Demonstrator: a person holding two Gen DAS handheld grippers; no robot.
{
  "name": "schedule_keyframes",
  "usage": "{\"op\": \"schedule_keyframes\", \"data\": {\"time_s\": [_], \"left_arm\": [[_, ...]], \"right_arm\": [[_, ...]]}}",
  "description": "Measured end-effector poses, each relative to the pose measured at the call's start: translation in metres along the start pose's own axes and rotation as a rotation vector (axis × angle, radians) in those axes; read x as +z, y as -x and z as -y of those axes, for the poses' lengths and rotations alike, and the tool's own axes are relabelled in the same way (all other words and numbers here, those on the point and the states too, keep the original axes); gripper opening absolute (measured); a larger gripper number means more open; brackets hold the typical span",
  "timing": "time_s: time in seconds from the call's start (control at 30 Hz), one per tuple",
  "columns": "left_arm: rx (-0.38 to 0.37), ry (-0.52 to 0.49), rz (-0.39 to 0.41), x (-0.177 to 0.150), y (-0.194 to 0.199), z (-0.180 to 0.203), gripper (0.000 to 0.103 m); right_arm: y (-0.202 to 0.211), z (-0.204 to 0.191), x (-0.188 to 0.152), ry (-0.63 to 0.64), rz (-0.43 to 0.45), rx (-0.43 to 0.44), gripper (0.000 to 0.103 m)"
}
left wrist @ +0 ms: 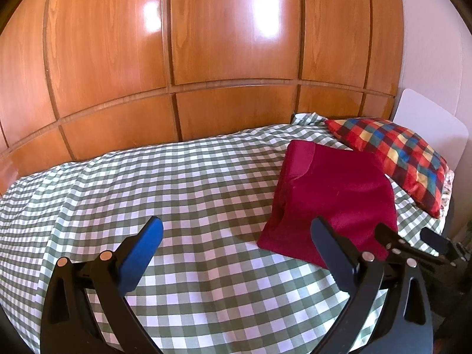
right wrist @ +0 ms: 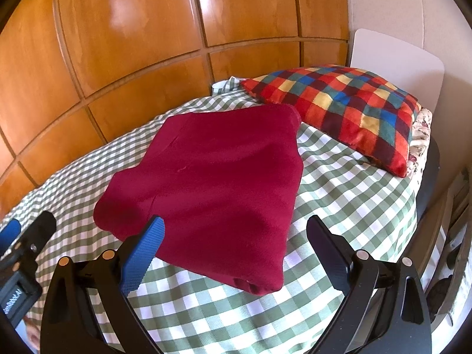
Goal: Fold small clothes
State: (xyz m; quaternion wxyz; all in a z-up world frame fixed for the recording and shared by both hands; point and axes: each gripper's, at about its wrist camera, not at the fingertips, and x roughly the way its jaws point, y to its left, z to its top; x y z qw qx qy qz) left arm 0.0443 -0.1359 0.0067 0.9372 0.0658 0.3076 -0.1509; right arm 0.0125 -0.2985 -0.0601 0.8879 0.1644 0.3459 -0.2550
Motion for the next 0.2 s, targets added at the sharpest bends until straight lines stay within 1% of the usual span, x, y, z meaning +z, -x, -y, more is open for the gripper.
{"op": "schedule_keyframes", "data": {"time_s": [0.2], "left_arm": [[0.028, 0.018, -0.015, -0.0034, -0.0040, -0.0047, 0.100]], "right_arm": [[0.0031, 0.0024, 0.0058, 0.000, 0.022, -0.017, 0.096]]}}
